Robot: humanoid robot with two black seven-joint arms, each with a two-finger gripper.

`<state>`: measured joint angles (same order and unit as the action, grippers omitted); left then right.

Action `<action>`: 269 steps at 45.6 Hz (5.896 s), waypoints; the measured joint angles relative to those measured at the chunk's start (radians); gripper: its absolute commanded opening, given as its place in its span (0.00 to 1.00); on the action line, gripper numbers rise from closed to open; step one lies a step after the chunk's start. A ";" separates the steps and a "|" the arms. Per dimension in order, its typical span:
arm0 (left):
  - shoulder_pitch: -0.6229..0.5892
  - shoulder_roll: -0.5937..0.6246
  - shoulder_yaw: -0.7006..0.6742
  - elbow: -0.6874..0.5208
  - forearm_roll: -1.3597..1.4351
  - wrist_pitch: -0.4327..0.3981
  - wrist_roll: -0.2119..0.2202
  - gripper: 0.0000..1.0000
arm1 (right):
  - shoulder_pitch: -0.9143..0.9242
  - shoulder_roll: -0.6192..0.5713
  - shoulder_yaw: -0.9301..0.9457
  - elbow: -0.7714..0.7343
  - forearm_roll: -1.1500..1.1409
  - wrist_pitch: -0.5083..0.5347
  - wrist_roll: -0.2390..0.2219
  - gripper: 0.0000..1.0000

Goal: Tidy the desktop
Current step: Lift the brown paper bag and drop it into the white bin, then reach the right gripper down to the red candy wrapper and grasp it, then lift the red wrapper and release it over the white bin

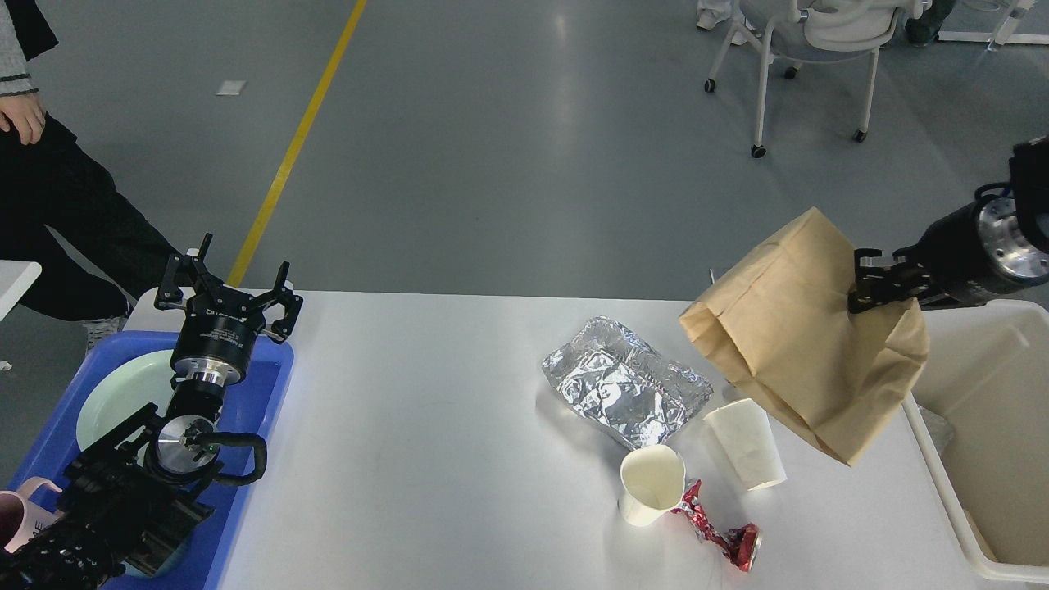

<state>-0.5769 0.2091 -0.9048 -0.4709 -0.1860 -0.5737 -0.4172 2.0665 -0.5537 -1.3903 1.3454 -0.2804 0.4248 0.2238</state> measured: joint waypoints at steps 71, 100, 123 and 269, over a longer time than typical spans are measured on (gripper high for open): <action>0.000 0.000 0.000 0.000 -0.001 0.000 0.000 0.97 | -1.352 0.057 0.332 -1.300 0.549 -0.407 -0.221 1.00; 0.000 0.000 -0.001 0.000 0.000 0.000 0.000 0.97 | -0.421 -0.082 0.330 -0.338 0.129 -0.170 -0.221 1.00; 0.000 0.000 0.000 0.000 -0.001 0.000 0.000 0.97 | -0.272 -0.177 0.332 0.222 0.038 -0.131 -0.221 1.00; 0.000 0.000 0.000 0.000 0.001 0.000 0.000 0.97 | -0.211 -0.167 0.340 0.110 0.006 -0.168 -0.197 0.00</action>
<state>-0.5768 0.2087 -0.9051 -0.4711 -0.1855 -0.5737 -0.4172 1.8558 -0.7207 -1.0499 1.4558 -0.2739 0.2567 0.0269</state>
